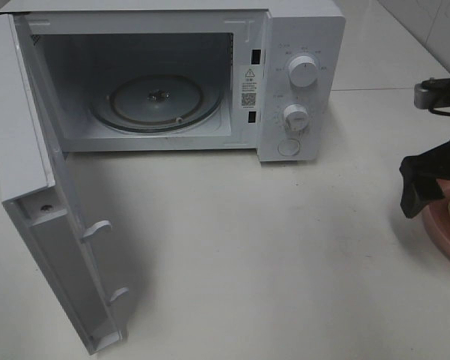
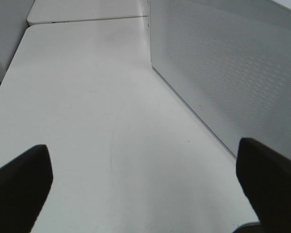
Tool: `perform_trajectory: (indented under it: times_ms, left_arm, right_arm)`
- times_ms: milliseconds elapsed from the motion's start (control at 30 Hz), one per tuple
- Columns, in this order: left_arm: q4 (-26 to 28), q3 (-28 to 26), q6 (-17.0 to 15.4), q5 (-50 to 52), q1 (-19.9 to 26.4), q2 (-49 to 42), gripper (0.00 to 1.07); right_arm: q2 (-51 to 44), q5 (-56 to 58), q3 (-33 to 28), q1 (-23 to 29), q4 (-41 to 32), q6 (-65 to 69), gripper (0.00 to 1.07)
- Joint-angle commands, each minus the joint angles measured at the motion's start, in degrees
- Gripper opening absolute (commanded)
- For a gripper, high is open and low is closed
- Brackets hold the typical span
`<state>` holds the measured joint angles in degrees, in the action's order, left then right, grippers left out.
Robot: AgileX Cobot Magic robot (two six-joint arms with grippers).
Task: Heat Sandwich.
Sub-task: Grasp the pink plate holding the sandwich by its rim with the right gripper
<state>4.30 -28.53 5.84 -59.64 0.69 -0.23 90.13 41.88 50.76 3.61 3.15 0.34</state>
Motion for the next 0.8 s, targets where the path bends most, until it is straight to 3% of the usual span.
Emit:
perform_trajectory:
  times_ms: [33, 800]
  left_arm:
    - [0.4, 0.2, -0.2, 0.2, -0.3, -1.5, 0.98]
    - [0.4, 0.2, -0.2, 0.2, -0.3, -1.5, 0.98]
  right_arm:
    - [2.9, 0.5, 0.2, -0.3, 1.9, 0.5, 0.95]
    - [13.9, -6.9, 0.2, -0.3, 5.3, 3.3, 0.91]
